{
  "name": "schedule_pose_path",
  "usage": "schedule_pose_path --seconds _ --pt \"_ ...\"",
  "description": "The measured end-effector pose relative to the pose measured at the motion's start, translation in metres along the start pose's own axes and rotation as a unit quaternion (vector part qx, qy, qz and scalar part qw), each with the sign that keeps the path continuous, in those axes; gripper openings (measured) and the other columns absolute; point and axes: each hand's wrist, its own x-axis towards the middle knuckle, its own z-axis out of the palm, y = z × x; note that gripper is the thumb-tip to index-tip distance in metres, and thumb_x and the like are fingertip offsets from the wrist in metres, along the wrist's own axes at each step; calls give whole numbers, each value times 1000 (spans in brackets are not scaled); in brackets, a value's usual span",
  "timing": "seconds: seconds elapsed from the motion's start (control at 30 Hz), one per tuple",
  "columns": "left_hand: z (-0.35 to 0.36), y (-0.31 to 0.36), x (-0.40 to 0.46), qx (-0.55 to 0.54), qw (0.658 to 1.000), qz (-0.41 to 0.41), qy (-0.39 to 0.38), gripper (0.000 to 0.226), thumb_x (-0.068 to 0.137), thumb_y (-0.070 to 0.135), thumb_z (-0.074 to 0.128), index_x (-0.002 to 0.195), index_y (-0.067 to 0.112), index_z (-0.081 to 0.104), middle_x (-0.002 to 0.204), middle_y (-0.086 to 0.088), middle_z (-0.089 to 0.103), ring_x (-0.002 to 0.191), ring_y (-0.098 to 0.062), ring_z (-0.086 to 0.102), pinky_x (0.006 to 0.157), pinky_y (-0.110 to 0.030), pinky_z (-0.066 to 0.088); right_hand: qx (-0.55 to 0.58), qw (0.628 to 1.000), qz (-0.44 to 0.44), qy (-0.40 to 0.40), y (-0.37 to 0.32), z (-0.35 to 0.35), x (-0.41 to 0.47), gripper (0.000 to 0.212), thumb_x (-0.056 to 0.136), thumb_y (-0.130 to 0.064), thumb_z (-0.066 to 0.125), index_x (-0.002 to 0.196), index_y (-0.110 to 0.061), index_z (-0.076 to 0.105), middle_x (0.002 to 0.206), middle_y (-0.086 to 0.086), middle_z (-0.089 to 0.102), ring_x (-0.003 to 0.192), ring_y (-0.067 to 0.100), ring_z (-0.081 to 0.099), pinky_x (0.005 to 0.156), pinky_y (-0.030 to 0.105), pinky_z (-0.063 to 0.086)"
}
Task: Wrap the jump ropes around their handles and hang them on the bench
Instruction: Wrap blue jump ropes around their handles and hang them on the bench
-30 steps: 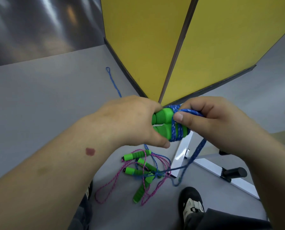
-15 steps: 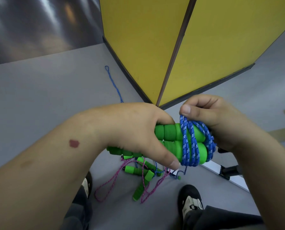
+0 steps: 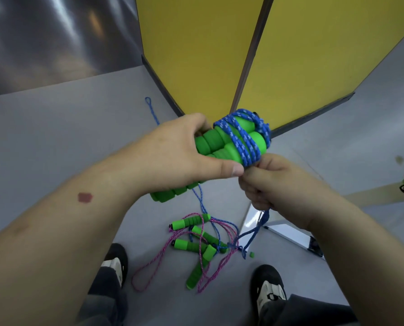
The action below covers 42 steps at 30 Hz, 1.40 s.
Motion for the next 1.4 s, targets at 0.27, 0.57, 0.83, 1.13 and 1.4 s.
schedule_pose_path --seconds 0.27,0.57,0.83,1.13,1.4 --pt "3 -6 6 158 985 -68 4 65 67 80 73 108 36 48 84 12 59 74 -6 58 58 -30 41 -220 975 -27 -4 -7 0 -9 27 95 -44 59 98 -21 72 65 4 35 60 21 30 57 39 27" --pt "15 -2 4 277 958 -13 -75 69 55 80 81 93 35 44 83 9 57 73 -9 55 60 -32 44 -249 962 -114 -2 -11 -7 -14 23 91 -40 69 86 -18 71 77 20 60 63 29 49 59 43 44" --pt "19 2 1 299 943 77 -122 63 56 77 82 91 35 52 83 10 58 74 -6 56 63 -36 52 -215 961 -161 58 -10 -11 -8 20 68 -29 88 72 -19 71 63 -3 63 56 6 56 51 24 46" --pt "21 2 -1 291 946 130 -65 65 54 81 80 100 42 56 84 15 59 76 -3 55 64 -36 53 -151 982 -114 25 -2 -13 -4 35 87 -48 69 89 -14 58 79 16 62 67 20 55 61 47 48" --pt "16 -7 5 238 966 101 -19 82 49 80 81 116 48 47 103 18 52 96 -11 57 78 -40 55 -200 958 -168 117 -10 -20 -8 30 89 -48 68 82 -20 58 73 16 57 61 15 48 55 36 42"
